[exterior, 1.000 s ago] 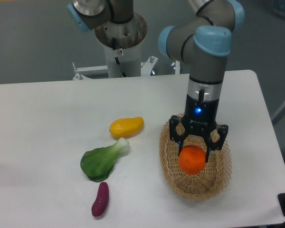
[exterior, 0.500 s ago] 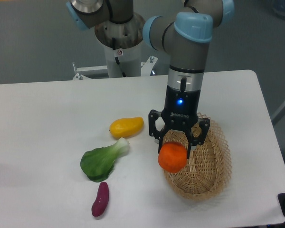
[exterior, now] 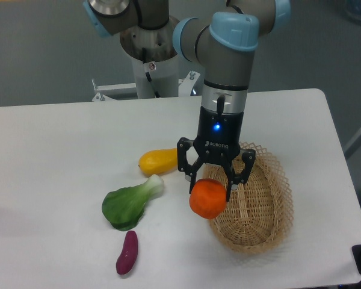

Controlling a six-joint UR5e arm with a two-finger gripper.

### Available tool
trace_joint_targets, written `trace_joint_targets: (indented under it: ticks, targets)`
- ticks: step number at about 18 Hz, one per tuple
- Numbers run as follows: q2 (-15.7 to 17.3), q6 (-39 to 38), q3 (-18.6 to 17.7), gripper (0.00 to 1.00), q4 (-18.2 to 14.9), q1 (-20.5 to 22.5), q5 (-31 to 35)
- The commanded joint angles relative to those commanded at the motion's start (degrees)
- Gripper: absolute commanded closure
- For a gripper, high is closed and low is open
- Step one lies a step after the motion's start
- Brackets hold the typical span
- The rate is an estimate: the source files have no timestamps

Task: Pick up the orange from the basket
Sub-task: 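Lift the held orange up out of the basket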

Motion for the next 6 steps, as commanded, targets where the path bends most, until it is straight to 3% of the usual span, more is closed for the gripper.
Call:
trace_joint_targets:
  ticks: [6]
  targets:
    - [-0.09, 0.44, 0.18, 0.42, 0.00, -0.09, 0.00]
